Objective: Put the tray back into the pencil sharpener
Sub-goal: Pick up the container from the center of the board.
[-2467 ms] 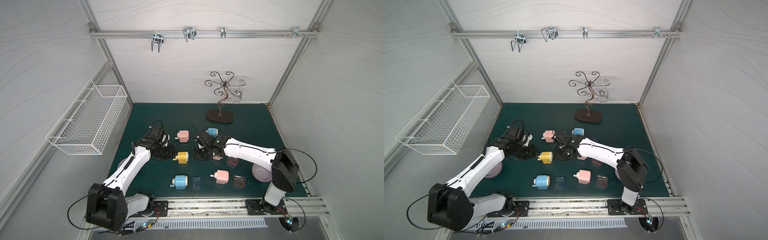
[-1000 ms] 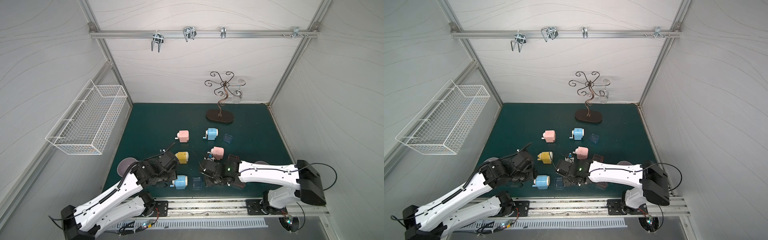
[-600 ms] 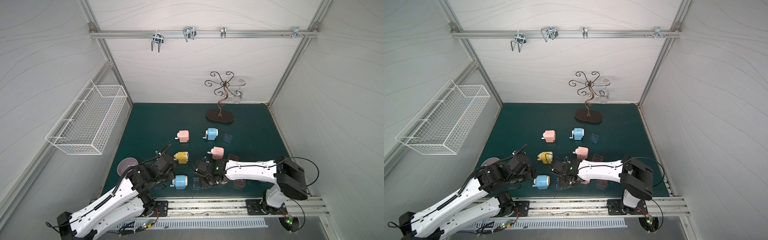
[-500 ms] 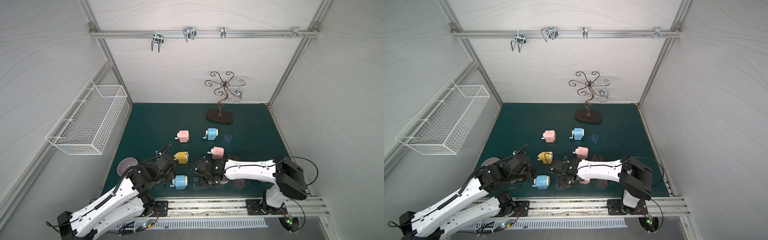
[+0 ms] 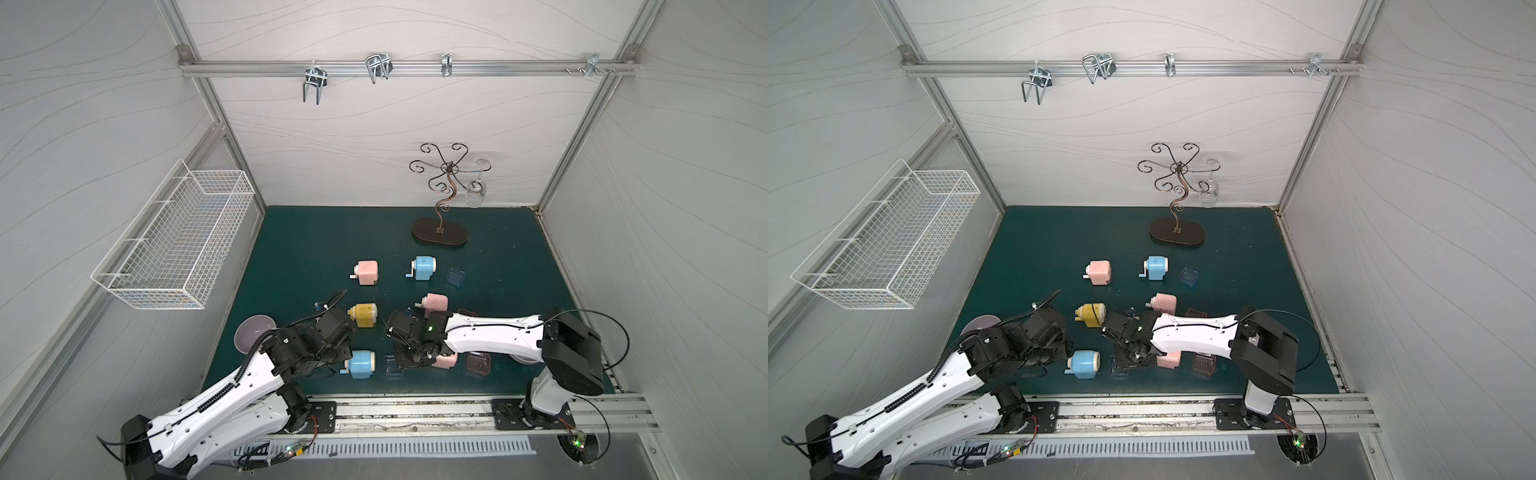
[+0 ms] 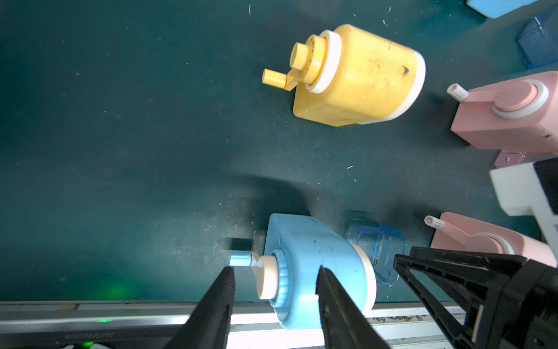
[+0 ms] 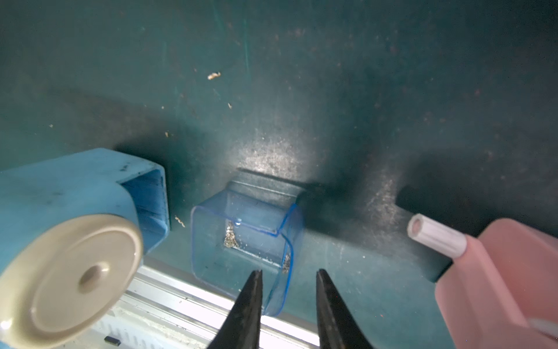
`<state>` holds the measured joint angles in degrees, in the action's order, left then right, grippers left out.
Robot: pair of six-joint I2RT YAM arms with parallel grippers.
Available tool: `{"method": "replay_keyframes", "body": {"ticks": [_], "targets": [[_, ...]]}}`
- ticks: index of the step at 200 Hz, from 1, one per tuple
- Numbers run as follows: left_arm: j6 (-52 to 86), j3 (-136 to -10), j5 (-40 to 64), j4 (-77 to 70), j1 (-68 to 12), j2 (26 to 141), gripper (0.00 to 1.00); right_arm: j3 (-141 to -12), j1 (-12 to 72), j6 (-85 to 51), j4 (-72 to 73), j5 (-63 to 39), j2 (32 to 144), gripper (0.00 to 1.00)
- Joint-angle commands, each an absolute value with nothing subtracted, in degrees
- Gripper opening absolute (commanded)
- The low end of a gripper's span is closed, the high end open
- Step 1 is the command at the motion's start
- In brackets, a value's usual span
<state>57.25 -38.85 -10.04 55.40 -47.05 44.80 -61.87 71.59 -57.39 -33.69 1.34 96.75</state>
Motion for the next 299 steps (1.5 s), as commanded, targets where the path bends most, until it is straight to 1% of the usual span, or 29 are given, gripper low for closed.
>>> {"method": "replay_keyframes", "body": {"ticks": [1, 43, 89, 107, 117, 138, 159, 196, 220, 234, 258, 299], "targets": [[58.2, -38.9, -10.0, 54.4, -47.2, 44.7, 0.48, -61.9, 71.3, -58.6, -33.6, 0.7, 98.4, 0.31], [58.5, -37.9, -9.2, 54.2, -47.1, 43.7, 0.48, -62.6, 71.2, -58.9, -33.6, 0.0, 100.1, 0.25], [58.8, -36.7, -7.7, 53.8, -47.2, 41.3, 0.49, -63.2, 71.2, -58.8, -33.6, 0.2, 100.6, 0.12], [58.2, -36.1, -6.0, 52.9, -47.1, 40.0, 0.52, -63.5, 71.1, -58.8, -34.2, 0.4, 100.7, 0.07], [58.1, -35.7, -4.6, 52.4, -47.1, 39.5, 0.54, -63.9, 71.2, -58.8, -34.6, 0.6, 100.6, 0.06], [57.7, -35.0, -1.2, 51.0, -46.8, 38.5, 0.59, -64.7, 71.3, -58.7, -36.2, 1.3, 100.5, 0.05], [57.3, -34.6, 3.2, 51.0, -44.0, 38.0, 0.62, -65.1, 71.2, -58.7, -37.2, 1.4, 100.4, 0.05], [53.6, -33.9, 15.0, 52.7, -33.6, 36.7, 0.64, -65.8, 71.3, -58.8, -38.3, 0.7, 100.5, 0.04], [50.8, -33.1, 24.5, 52.7, -27.3, 38.7, 0.65, -66.0, 71.3, -58.9, -38.9, 0.5, 100.3, 0.03], [48.7, -32.6, 28.3, 52.6, -24.9, 41.0, 0.64, -66.0, 71.3, -58.9, -38.8, 0.1, 100.4, 0.03], [46.6, -32.7, 30.7, 53.6, -23.3, 43.1, 0.63, -66.7, 71.3, -58.5, -39.0, -0.3, 100.9, 0.03], [46.7, -31.3, 30.4, 54.5, -22.7, 40.9, 0.63, -67.1, 71.3, -58.2, -38.8, -0.9, 101.6, 0.03]]}}
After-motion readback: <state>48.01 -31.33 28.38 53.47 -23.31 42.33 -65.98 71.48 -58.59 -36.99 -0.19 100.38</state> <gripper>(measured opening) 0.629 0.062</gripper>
